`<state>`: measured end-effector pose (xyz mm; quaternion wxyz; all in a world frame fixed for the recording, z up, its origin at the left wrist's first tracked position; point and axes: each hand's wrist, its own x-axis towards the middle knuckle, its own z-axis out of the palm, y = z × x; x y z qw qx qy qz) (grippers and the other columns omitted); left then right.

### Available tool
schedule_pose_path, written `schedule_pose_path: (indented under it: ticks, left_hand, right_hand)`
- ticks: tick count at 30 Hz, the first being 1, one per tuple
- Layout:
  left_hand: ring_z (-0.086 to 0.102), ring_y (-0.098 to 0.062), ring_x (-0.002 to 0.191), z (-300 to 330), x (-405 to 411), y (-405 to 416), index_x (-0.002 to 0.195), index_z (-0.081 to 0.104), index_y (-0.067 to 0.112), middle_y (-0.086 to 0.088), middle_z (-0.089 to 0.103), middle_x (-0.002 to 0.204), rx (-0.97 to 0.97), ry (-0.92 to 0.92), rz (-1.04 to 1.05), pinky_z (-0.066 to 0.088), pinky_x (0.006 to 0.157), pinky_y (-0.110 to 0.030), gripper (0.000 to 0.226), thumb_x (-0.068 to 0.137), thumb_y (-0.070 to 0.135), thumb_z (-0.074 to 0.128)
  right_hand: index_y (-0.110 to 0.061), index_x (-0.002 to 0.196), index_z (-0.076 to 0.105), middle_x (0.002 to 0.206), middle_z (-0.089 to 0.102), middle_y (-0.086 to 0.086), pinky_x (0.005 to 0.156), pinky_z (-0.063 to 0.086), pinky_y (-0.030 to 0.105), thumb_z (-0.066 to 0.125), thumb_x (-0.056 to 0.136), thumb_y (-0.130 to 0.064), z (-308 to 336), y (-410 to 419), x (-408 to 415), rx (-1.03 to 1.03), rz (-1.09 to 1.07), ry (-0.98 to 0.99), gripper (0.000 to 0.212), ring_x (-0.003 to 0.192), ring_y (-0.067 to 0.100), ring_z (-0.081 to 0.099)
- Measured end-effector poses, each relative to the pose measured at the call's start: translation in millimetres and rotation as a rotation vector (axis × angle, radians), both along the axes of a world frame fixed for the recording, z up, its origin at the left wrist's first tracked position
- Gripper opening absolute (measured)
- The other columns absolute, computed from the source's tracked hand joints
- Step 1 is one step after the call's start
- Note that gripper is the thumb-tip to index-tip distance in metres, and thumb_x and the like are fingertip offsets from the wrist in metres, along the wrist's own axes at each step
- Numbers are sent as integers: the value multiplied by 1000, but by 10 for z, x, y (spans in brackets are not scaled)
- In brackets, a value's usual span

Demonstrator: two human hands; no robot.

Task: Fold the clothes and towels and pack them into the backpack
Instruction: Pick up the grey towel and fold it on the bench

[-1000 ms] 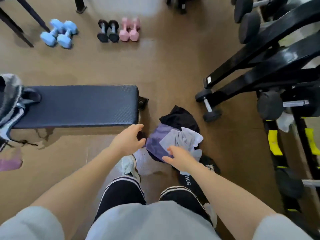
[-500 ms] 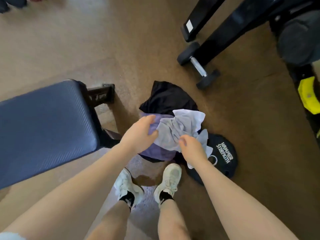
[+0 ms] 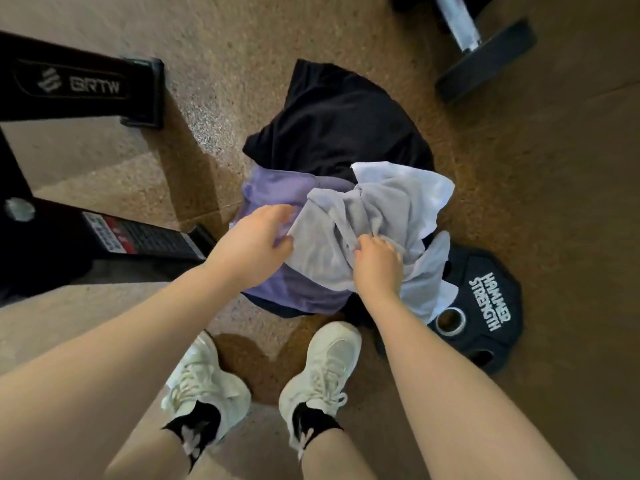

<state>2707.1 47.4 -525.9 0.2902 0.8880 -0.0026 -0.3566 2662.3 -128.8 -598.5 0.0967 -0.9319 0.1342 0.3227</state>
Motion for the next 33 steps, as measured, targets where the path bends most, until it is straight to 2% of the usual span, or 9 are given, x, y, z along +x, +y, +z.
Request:
schedule_pose_path:
  ticks: [4,7,11,15,18,22,24,26,33]
  left_hand:
    - [56,-29,106,635,-1,51,132,46,10,-9,54,127,-58,-6,50,40,87,-31,41,91,9,50]
    - [55,-27,105,1274,-50,79,134,44,12,-10,52,128,-56,41,41,39,92,-31,42,91,12,49]
    - [51,-16,112,2328,-208,90,133,46,18,-2,49,132,-168,45,3,40,87,-23,44,90,22,56]
    - [50,0,95,3272,-511,163,117,58,18,7,58,110,-374,-3,24,35,77,-7,38,81,23,69]
    - [54,-12,81,3806,-772,326,95,61,15,2,62,89,-348,-21,173,41,73,-21,15,83,21,67]
    - [52,-21,78,4427,-1169,761,81,55,21,-2,58,80,-257,-110,432,40,71,-28,10,84,15,62]
    - [48,-18,76,4710,-1417,1048,76,49,25,1,54,77,-199,-165,529,36,67,-21,19,85,15,62]
    - [43,-16,71,4969,-1692,1386,74,47,21,1,48,72,-138,-205,622,31,61,-12,20,86,16,62]
    - [44,-17,66,5391,-2529,2537,66,45,18,1,47,67,66,-342,856,31,59,-27,27,86,26,63]
  right_hand:
    - [-11,113,53,117,54,11,85,40,40,37,97,-8,822,-51,73,262,-118,-28,23,105,31,51]
    - [-8,122,53,120,54,11,82,38,33,35,99,-12,1763,-74,134,411,-101,-15,30,108,28,51]
    - [-10,97,64,88,63,8,63,28,28,50,94,-18,3019,2,96,500,50,-23,16,87,28,57]
    - [-10,89,67,82,65,5,67,40,33,60,89,-21,4118,233,45,618,149,-56,13,78,19,56]
    - [-10,89,65,86,67,5,73,47,34,62,88,-22,4722,514,42,711,230,-61,13,80,18,60]
    - [-14,85,65,80,65,5,67,41,13,62,88,-15,5368,1029,15,852,370,-59,5,71,5,56]
    - [-18,78,62,74,60,-1,62,37,9,62,88,-12,5587,1308,-24,890,426,-41,11,67,-4,54]
    - [-20,73,59,72,58,-3,60,35,9,62,87,-11,5740,1633,-90,920,467,-30,17,64,-5,52]
    - [-6,82,65,77,58,-1,69,38,22,61,88,-12,6006,2737,-333,981,539,-50,9,74,13,49]
